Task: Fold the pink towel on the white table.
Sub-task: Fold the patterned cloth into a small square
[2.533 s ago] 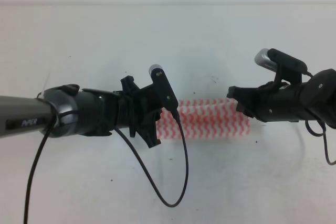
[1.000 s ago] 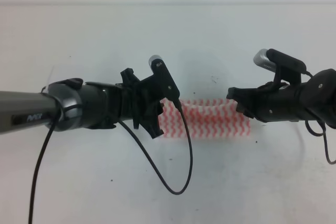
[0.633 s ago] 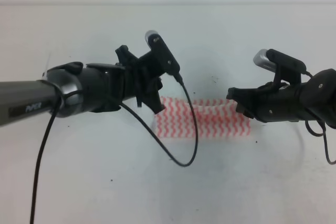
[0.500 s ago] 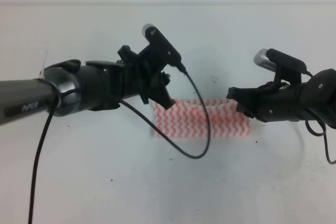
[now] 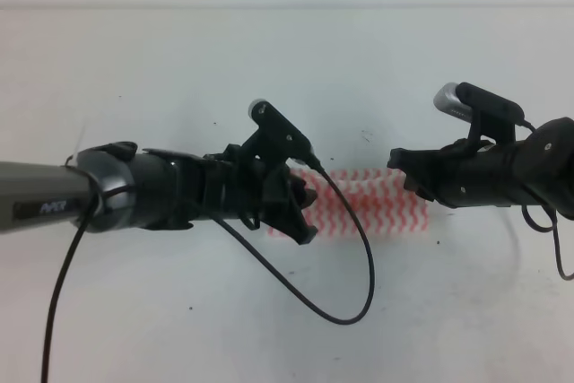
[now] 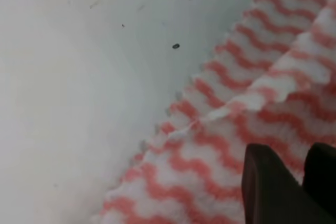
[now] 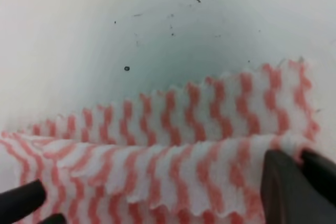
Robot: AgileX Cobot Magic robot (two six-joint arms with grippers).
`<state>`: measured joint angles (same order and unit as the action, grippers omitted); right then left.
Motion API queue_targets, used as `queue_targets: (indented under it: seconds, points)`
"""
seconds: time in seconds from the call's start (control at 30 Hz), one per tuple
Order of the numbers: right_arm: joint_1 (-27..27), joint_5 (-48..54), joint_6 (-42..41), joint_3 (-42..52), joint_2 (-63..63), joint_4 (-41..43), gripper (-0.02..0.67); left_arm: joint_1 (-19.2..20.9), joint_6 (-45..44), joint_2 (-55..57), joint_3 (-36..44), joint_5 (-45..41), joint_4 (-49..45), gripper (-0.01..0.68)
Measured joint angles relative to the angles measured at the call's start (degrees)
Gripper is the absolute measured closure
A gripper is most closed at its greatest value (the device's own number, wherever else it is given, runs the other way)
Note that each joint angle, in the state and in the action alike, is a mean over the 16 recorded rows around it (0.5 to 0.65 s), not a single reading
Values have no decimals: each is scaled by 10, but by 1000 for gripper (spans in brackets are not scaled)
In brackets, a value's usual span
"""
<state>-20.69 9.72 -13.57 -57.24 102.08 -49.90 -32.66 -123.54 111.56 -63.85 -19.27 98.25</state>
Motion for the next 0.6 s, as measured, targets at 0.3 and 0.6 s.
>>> queue_targets:
  seconds: [0.3,0.6]
  points:
    - [0,-1,0,0,0,-12,599,0,-17,22,3,1,-2,524]
    - [0,-26,0,-1,0,-30,484,0,-29,32,2,3,-3,524]
